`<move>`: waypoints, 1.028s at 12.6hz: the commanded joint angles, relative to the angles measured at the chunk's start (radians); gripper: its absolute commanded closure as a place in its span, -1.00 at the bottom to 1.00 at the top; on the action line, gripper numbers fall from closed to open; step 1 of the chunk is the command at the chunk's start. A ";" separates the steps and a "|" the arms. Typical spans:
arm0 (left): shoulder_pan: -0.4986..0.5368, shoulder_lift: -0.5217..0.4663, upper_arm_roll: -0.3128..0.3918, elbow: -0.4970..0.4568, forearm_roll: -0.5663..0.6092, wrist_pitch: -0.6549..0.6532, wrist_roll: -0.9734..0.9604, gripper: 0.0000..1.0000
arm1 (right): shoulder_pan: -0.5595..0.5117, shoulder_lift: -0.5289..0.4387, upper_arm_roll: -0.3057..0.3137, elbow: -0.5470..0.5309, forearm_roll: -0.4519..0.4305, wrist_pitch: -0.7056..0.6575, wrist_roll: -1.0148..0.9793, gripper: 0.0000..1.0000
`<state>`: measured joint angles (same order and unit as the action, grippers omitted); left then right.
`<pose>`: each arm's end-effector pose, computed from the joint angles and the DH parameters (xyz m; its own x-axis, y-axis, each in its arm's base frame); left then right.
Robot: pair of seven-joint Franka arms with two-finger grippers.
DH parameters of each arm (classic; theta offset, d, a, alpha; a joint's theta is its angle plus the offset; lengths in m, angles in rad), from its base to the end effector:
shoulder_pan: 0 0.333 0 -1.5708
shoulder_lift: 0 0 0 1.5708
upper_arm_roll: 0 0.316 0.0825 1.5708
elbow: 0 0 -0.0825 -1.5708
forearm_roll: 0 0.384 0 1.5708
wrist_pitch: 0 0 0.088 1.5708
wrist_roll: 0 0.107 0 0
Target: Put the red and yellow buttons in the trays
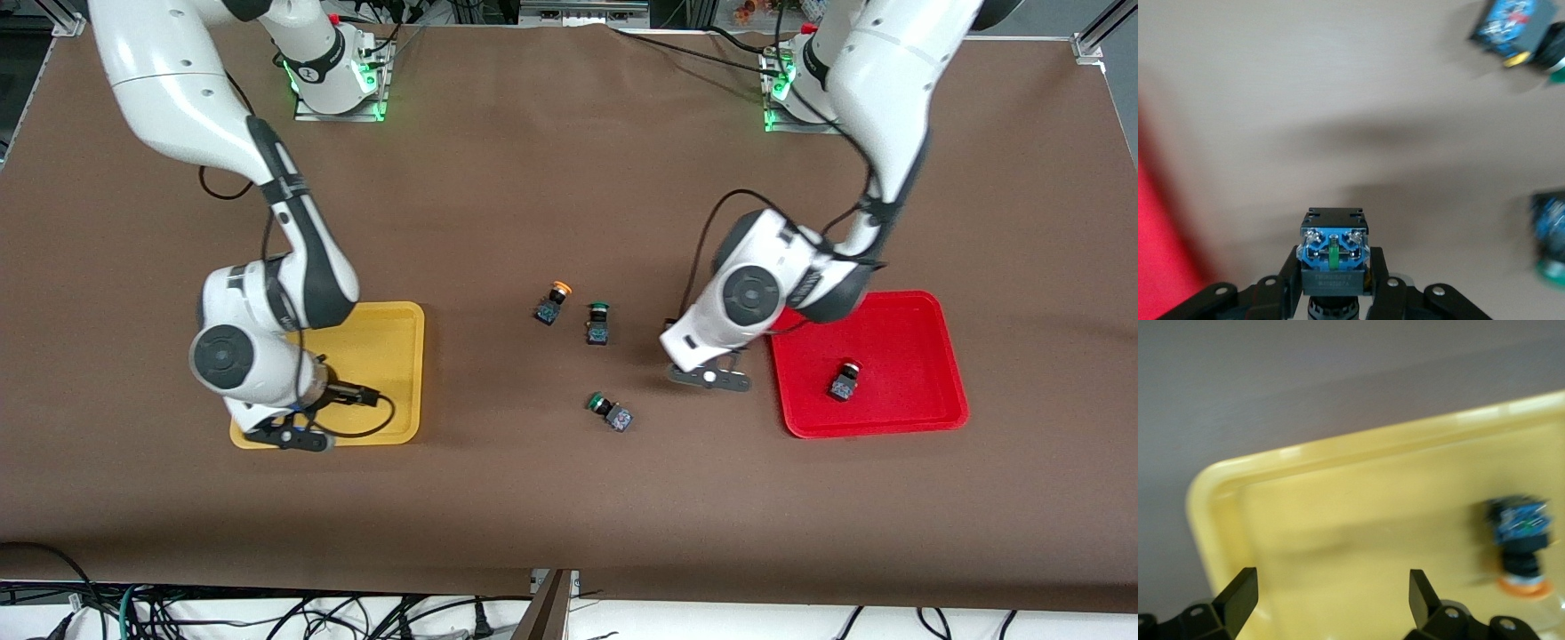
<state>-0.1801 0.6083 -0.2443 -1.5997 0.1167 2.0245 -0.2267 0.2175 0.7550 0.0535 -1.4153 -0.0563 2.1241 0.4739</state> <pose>0.6249 -0.2530 0.2712 0.9604 -0.2222 -0.1680 -0.2244 -0.9745 0.0060 0.6995 0.1841 0.2476 0.9820 -0.1853 -0.0356 -0.1843 -0.9824 0.0293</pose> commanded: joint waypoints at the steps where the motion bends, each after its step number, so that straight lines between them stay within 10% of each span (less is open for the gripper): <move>1: 0.149 -0.073 -0.004 -0.026 0.012 -0.093 0.325 0.81 | 0.097 0.006 -0.006 0.002 0.010 -0.006 0.196 -1.00; 10: 0.505 0.091 -0.004 -0.034 0.144 0.184 0.978 0.72 | 0.382 0.064 -0.006 0.002 0.007 0.145 0.672 -1.00; 11: 0.517 0.103 -0.004 -0.039 0.144 0.198 0.981 0.16 | 0.402 0.067 -0.006 0.002 0.007 0.146 0.698 -1.00; 12: 0.524 0.105 -0.004 -0.037 0.135 0.200 0.981 -0.99 | 0.422 0.067 -0.008 0.002 0.007 0.145 0.716 -1.00; 13: 0.530 0.100 -0.007 -0.039 0.132 0.197 0.981 -1.00 | 0.434 0.067 -0.006 0.002 0.009 0.145 0.724 -1.00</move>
<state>0.3301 0.7226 -0.2319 -1.6348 0.2360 2.2201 0.7352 0.6196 0.8220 0.0559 -1.4160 -0.0558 2.2666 1.1637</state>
